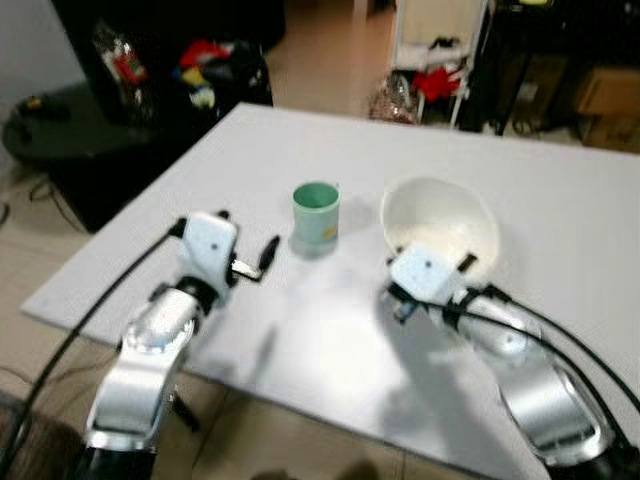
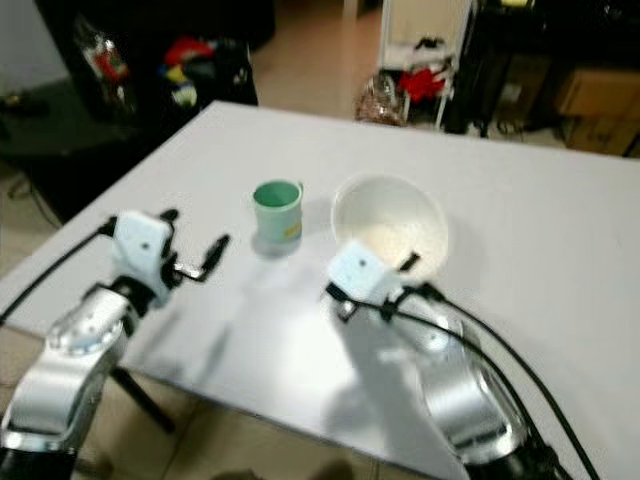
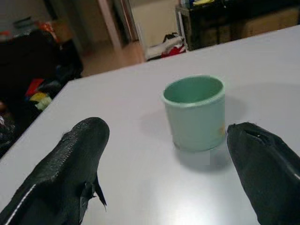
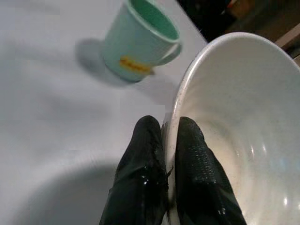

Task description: Setting the table

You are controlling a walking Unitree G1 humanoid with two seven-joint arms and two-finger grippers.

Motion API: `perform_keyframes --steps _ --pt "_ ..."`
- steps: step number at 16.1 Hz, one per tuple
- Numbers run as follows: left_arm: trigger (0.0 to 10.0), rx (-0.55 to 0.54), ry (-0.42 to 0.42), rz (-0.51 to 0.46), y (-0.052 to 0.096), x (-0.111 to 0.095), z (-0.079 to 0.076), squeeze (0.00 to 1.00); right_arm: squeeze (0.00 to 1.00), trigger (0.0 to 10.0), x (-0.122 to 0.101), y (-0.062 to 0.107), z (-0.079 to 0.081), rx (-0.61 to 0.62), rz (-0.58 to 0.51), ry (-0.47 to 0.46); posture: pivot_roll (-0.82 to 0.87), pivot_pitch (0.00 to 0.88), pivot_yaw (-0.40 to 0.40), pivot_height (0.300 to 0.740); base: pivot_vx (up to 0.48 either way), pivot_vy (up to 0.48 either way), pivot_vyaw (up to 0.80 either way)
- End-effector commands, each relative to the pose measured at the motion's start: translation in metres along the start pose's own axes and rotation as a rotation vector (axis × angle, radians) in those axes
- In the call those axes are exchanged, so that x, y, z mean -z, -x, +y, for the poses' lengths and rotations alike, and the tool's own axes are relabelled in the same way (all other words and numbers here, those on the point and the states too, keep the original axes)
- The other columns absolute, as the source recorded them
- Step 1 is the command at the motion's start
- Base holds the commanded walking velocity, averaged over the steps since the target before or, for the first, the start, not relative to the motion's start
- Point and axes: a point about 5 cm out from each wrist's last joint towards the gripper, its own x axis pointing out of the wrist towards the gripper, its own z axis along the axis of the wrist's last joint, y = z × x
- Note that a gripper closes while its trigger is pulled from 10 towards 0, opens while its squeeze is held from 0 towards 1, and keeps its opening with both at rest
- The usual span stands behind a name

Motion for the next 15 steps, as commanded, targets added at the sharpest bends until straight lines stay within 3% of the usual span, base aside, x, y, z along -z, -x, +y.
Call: perform_keyframes --steps 1,6,11,15 --pt "10.0 0.008 0.000 0.002 0.001 -0.001 -0.002 0.00 0.00 10.0 0.002 -0.001 -0.012 0.000 -0.002 0.029 0.04 0.000 0.059 0.740 0.274 0.000 0.00" --pt "10.0 0.064 -0.021 0.026 0.006 0.000 -0.007 0.00 0.00 10.0 0.006 -0.014 -0.018 -0.137 -0.034 0.068 0.06 0.000 0.047 0.740 0.106 0.000 0.00" --pt "10.0 0.197 -0.009 0.037 0.010 -0.007 -0.017 0.00 0.00 10.0 0.006 -0.050 -0.046 -0.234 -0.045 0.175 0.09 0.000 0.059 0.740 0.000 0.000 0.00" --pt "10.0 0.372 -0.009 0.076 0.015 -0.016 -0.025 0.00 0.00 10.0 0.009 -0.072 -0.069 -0.360 0.017 0.233 0.10 0.000 0.073 0.740 0.000 0.000 0.00"
